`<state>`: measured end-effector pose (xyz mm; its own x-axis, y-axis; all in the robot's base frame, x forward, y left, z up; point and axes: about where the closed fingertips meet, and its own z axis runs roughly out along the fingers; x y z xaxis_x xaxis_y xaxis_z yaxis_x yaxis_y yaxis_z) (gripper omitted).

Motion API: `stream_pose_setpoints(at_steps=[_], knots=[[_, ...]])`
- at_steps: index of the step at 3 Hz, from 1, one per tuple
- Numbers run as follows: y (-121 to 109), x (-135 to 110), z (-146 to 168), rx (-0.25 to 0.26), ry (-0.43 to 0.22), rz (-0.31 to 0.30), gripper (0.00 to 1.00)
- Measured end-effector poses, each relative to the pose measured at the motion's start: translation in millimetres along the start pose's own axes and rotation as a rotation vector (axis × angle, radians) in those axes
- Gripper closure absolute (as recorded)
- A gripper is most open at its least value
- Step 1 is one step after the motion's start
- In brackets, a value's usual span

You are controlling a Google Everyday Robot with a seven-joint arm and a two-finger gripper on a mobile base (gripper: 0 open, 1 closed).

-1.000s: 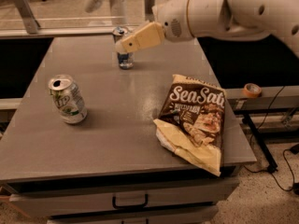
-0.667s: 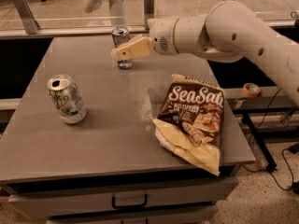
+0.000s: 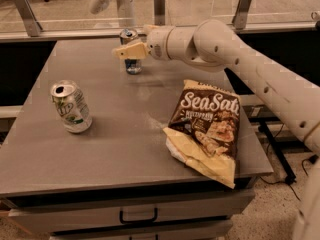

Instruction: Move redbull can near 7up can

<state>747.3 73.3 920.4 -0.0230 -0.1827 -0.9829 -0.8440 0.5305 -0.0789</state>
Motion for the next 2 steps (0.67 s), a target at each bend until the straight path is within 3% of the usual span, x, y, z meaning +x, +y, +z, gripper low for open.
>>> stream_pose_setpoints(at_steps=[2], knots=[[-0.8,24.9,35.4,-0.06,0.033,-0.01,0.64]])
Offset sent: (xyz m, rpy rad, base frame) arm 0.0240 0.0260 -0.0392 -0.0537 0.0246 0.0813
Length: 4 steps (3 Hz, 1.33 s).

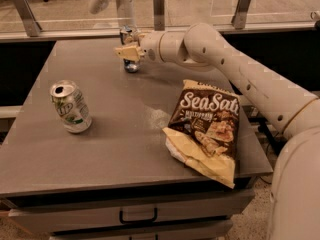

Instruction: Move redbull can near 7up can

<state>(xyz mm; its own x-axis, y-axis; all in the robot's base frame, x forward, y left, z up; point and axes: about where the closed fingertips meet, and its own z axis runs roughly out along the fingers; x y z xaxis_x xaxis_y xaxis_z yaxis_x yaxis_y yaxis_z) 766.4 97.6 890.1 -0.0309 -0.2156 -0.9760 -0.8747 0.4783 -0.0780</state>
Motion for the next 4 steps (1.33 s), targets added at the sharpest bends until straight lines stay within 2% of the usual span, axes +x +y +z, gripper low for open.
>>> stream_pose_setpoints(at_steps=[1,2,3,4], knots=[[14,-38,-21,-0.066,-0.039,-0.008,0.87],[62,-84,-54,-0.164,-0.076,-0.001,1.0],[119,-103,-79,-0.294,-0.091,0.021,1.0],[119,-103,-78,-0.294,-0.091,0.021,1.0]])
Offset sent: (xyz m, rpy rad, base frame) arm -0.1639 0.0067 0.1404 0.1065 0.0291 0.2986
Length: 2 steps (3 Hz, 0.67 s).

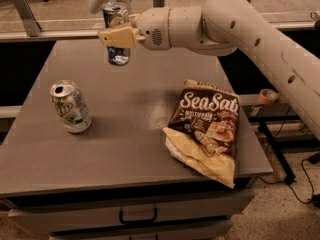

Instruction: Move redbull can near 7up can

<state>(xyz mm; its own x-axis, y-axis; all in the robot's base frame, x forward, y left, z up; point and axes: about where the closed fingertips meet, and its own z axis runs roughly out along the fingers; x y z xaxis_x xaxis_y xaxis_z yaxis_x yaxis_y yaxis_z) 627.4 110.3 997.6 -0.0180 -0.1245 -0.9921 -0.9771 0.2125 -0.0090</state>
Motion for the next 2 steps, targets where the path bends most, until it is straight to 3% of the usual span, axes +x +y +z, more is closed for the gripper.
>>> stream_pose_setpoints(at_steps=[1,2], knots=[[26,11,9,-0.005,-0.001,0.026,1.0],[68,30,20,-0.002,-0.001,0.051,1.0]])
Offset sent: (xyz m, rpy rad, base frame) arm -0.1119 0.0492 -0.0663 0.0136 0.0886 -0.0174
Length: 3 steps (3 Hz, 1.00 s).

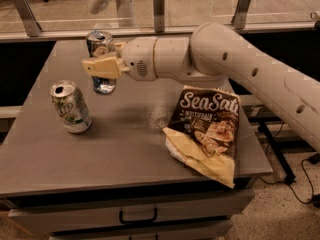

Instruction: Move redbull can near 7up can

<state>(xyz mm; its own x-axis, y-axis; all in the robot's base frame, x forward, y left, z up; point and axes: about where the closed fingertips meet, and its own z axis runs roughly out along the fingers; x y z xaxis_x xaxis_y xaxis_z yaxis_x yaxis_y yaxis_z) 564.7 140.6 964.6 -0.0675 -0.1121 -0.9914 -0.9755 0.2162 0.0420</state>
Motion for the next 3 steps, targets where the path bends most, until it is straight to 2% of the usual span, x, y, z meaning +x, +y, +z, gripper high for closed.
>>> stream_pose_setpoints(at_steps=[1,3], knots=[[28,20,3,-0.014,0.03,-0.005,0.82],[55,60,-13,-0.026,0.122,-0.024,0.35]])
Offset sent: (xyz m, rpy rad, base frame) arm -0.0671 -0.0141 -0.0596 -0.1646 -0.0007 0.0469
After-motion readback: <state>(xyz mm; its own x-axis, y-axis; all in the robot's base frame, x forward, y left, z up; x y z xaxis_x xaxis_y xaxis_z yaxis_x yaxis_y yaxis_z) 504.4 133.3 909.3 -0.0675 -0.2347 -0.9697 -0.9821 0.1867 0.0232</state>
